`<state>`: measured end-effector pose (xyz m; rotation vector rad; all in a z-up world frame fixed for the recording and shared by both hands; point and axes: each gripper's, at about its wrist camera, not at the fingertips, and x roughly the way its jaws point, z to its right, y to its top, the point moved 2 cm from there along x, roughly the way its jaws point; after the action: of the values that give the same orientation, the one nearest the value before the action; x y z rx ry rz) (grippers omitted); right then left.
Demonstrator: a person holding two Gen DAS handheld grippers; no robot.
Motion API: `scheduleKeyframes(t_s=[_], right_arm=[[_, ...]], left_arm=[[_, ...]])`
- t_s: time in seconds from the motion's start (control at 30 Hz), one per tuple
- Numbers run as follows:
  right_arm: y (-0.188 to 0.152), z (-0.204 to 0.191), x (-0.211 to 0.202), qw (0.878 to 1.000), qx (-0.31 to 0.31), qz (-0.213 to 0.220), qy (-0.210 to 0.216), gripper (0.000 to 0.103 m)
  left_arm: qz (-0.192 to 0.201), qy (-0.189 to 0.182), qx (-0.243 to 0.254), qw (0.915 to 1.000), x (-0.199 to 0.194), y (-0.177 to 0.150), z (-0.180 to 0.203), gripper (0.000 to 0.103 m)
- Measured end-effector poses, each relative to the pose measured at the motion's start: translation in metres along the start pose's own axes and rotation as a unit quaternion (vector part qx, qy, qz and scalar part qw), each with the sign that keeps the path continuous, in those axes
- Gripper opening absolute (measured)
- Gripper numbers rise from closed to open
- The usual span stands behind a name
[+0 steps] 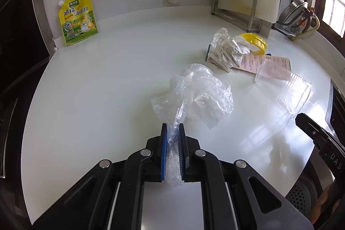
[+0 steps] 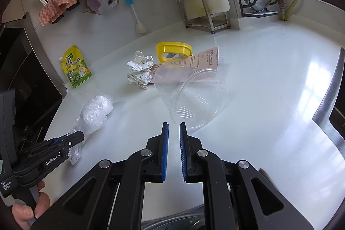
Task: Collect trash
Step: 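Carry the plastic bag and clear cup in both grippers over the basket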
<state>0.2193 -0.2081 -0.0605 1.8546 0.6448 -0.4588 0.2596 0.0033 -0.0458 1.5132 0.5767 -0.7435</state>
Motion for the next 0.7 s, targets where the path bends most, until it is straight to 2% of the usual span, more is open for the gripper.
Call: scheduleKeyframes(t_s=[0.03,0.13,0.3,0.5,0.7], right_arm=[[0.000,0.001,-0.001,1.000,0.002,0.004,-0.003,0.010],[0.002,0.003,-0.006,1.000,0.004,0.018,-0.007,0.025],[0.009,0.001,-0.003,1.000,0.000,0.023,-0.008,0.026],[0.025,-0.002,0.012,1.000,0.017,0.016,0.012,0.026],[0.042,0.002,0.030,0.999,0.044,0.009,0.013,0.026]], left_arm=[[0.000,-0.001,-0.002,1.0000,-0.001,-0.001,-0.001,0.010],[0.003,-0.002,-0.003,1.0000,-0.005,-0.002,0.000,0.010],[0.012,-0.002,0.002,0.9999,-0.008,-0.001,0.002,0.010],[0.014,-0.009,0.004,0.9999,-0.008,0.000,0.006,0.010],[0.019,-0.010,0.008,0.9997,-0.007,0.003,0.007,0.010]])
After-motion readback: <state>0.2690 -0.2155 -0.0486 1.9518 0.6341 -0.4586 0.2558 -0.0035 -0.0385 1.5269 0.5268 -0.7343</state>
